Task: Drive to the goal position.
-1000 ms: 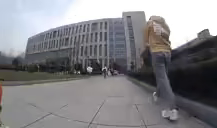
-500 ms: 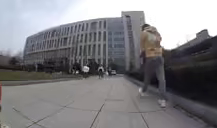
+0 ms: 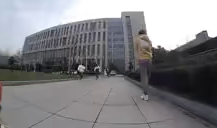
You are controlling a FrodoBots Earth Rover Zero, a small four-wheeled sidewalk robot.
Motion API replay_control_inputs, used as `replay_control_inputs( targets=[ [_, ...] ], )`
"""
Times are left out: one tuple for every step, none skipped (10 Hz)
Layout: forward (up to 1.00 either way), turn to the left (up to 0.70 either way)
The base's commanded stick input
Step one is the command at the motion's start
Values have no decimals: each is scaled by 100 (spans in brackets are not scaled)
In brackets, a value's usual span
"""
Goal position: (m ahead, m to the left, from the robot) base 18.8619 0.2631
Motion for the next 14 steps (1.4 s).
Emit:
replay_control_inputs(
  targets=[
    [70, 0],
    [70, 0],
    [70, 0],
    [70, 0],
    [70, 0],
    [70, 0],
    [70, 0],
    [70, 0],
    [70, 0],
    [70, 0],
    [70, 0],
    [70, 0],
    [70, 0],
    [70, 0]
  ],
)
